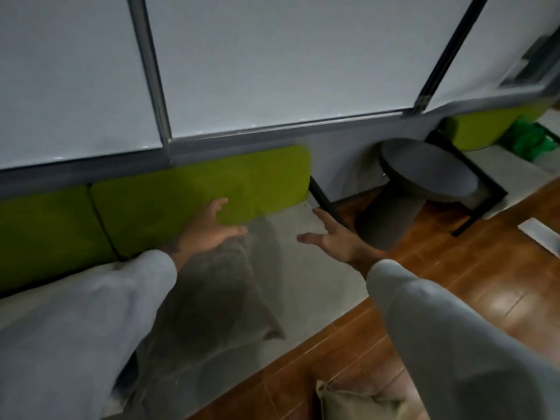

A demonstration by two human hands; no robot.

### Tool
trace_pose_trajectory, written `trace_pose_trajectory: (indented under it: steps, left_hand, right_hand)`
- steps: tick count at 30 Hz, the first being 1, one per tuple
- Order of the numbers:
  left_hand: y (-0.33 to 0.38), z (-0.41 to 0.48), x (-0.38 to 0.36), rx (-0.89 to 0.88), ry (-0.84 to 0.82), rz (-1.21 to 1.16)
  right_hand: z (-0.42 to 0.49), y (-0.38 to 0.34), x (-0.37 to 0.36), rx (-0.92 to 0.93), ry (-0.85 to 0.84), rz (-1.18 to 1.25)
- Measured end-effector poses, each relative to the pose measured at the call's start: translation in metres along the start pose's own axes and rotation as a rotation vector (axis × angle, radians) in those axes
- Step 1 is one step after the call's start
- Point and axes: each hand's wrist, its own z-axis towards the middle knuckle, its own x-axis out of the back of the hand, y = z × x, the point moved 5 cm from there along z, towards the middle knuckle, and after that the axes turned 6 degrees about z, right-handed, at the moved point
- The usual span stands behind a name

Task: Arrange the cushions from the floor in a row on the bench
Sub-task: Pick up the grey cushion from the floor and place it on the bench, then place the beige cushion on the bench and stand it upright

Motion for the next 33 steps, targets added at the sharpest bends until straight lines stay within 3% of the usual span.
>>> trace_pose_trajectory:
  steps: [6, 12, 18, 24, 33]
  left_hand:
    - [0.089, -0.028, -0.047, -0.077, 0.053, 0.067]
    - [0.152, -0.088, -0.149, -0.051, 0.104, 0.130]
    - [0.172, -0.155, -0.278, 0.068, 0.043, 0.125]
    - [0.145, -0.209, -0.381, 0.199, -0.136, 0.179]
    - [0.015, -0.243, -0.556, 0.421, -0.504, 0.210]
  right_hand:
    - [-0.039, 0.022, 0.081, 0.100, 0.019, 0.051]
    - [-0.081, 0.109, 0.162, 0.199, -0.003, 0.081]
    - [-0.142, 0.224, 0.223, 0.121, -0.145, 0.043]
    - [-0.178, 0.340, 0.238, -0.070, -0.144, 0.048]
    - [-0.223, 0.571, 0.149, -0.463, -0.245, 0.105]
